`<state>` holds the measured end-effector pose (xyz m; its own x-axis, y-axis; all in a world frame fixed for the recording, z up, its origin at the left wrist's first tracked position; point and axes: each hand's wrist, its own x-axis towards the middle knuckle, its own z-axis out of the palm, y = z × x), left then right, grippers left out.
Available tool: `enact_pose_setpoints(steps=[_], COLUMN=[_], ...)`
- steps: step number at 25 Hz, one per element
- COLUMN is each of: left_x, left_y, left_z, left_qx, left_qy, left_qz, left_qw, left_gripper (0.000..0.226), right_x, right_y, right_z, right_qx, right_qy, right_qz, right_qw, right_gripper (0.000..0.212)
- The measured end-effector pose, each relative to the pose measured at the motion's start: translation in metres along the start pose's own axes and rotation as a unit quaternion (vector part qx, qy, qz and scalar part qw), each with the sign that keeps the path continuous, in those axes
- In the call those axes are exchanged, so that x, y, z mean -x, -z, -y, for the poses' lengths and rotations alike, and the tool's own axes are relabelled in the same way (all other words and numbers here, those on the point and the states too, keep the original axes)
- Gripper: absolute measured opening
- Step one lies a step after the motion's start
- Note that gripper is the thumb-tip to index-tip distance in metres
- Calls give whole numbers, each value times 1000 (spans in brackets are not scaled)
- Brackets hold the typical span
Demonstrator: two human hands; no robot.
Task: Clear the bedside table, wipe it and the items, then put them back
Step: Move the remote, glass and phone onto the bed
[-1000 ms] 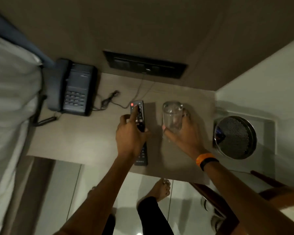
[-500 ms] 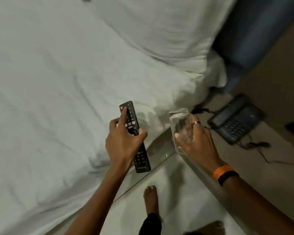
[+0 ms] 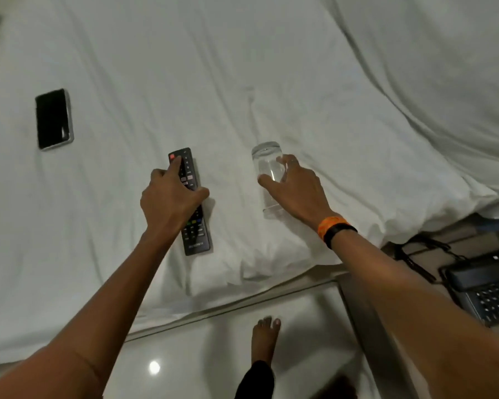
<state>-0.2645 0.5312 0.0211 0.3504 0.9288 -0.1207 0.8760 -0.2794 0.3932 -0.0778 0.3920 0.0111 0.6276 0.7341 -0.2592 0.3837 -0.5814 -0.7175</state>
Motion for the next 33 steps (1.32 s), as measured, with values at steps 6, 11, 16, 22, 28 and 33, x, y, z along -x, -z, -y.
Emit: enact_pose_setpoints(steps=[6,11,16,22,28,33], left_x=[-10,-11,23,117,195,233], left_y=[-33,-29,-30,-74,-198,-303], left_z=[14,17,-7,-111,-225,-302], left_qx=[25,-29,-41,90,62,-28], left_qy=[-46,-39,-81,-391,-512,-568], left_qz=[-11,-21,-94,-72,183,311], left_qw=[999,999,991,913,837,761], left_gripper=[78,78,71,51,60,66], right_x=[-27,-18,28,97,182,223], right_y=[-21,-12,5,42,93,117], right_z=[-5,-3,-42,-142,-288,-390], right_qx=[86,56,139,203,231,107], right_qy=[-16,-30,87,43,-151,-272], right_qz=[18,1,-188,-296,-352,-405], right_qw=[996,998,968,932,894,866], right_gripper=[81,76,65,59,59,62])
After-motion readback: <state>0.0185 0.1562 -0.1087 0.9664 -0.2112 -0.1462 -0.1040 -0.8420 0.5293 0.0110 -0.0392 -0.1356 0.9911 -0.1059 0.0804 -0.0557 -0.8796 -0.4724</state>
